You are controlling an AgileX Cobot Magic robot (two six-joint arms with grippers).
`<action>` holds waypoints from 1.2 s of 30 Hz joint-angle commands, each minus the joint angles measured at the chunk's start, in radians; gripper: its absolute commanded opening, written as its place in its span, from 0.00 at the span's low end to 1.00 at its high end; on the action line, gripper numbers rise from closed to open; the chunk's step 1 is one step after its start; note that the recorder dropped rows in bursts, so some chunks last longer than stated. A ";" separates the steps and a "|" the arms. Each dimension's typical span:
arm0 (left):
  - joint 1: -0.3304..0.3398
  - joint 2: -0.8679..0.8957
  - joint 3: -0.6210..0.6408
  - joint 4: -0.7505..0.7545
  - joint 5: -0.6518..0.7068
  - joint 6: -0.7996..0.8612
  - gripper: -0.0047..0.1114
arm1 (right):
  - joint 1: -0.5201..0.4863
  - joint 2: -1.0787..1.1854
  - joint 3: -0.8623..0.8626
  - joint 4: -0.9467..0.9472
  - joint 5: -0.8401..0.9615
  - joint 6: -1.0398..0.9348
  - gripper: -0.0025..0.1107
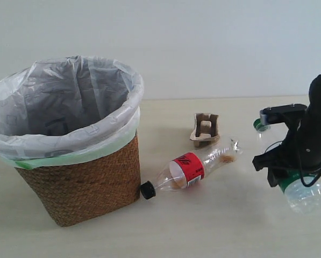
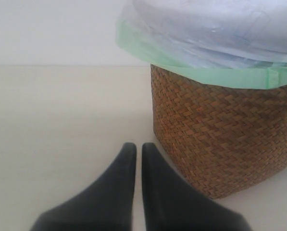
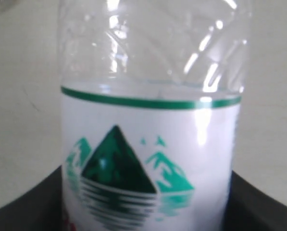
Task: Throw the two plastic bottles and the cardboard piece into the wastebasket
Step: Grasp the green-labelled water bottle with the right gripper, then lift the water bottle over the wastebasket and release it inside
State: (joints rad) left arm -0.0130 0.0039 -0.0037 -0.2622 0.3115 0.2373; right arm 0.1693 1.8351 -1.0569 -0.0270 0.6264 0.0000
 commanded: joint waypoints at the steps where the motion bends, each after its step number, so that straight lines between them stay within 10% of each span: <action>1: -0.008 -0.004 0.004 -0.003 -0.005 0.003 0.07 | 0.001 -0.123 -0.040 -0.024 0.082 0.061 0.02; 13: -0.008 -0.004 0.004 -0.003 -0.005 0.003 0.07 | 0.105 -0.267 -0.511 -0.266 0.582 0.232 0.02; 23: -0.008 -0.004 0.004 -0.003 -0.005 0.003 0.07 | 0.109 -0.299 -0.658 -0.510 0.595 0.333 0.02; 36: -0.008 -0.004 0.004 -0.003 -0.005 0.003 0.07 | 0.195 -0.191 -0.660 -0.059 0.565 0.381 0.02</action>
State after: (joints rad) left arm -0.0130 0.0039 -0.0037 -0.2622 0.3115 0.2373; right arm 0.3084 1.6274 -1.7113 -0.2481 1.2254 0.3818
